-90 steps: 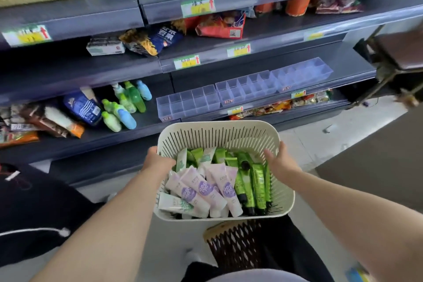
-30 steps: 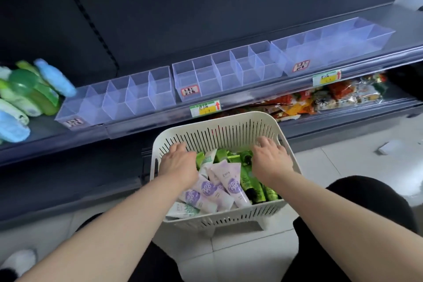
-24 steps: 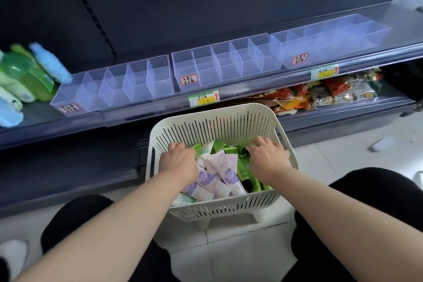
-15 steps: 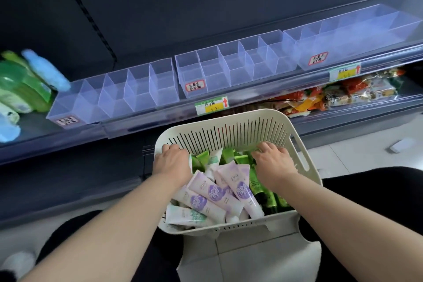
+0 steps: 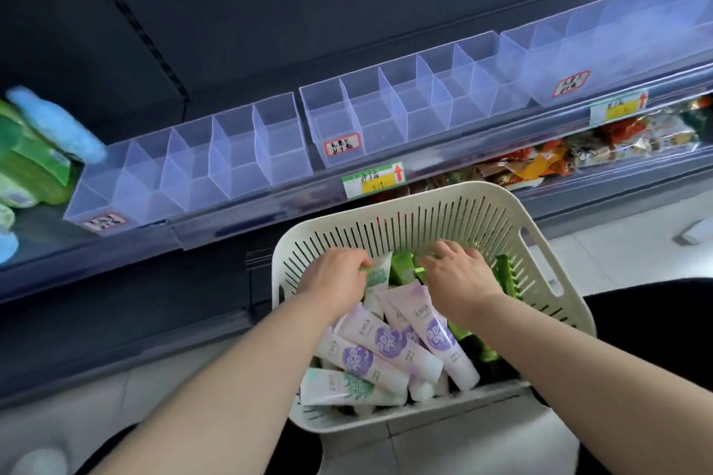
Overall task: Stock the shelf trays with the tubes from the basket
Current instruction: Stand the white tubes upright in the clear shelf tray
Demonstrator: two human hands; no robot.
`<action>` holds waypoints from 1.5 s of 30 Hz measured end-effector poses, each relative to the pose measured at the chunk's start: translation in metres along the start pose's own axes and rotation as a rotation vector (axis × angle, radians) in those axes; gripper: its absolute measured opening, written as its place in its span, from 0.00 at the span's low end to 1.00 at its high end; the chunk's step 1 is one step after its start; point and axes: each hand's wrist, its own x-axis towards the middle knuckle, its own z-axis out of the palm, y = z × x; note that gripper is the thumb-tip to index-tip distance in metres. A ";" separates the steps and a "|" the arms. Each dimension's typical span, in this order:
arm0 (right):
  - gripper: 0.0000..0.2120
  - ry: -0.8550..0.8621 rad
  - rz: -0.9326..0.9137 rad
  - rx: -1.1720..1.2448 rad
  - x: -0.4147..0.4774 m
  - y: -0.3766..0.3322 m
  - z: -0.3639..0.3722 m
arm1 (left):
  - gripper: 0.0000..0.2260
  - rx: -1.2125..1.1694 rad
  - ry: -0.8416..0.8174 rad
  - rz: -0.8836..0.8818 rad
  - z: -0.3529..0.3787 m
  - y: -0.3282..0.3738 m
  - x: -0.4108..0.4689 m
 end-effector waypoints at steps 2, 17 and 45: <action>0.18 0.011 0.013 0.032 0.008 0.002 0.000 | 0.11 -0.045 -0.038 0.008 0.002 0.001 0.008; 0.16 0.069 -0.067 0.008 -0.013 0.003 -0.048 | 0.12 -0.043 0.086 -0.092 -0.020 0.004 -0.022; 0.20 0.165 -0.228 -0.080 0.024 -0.068 -0.102 | 0.19 0.012 0.047 -0.159 -0.074 -0.023 -0.052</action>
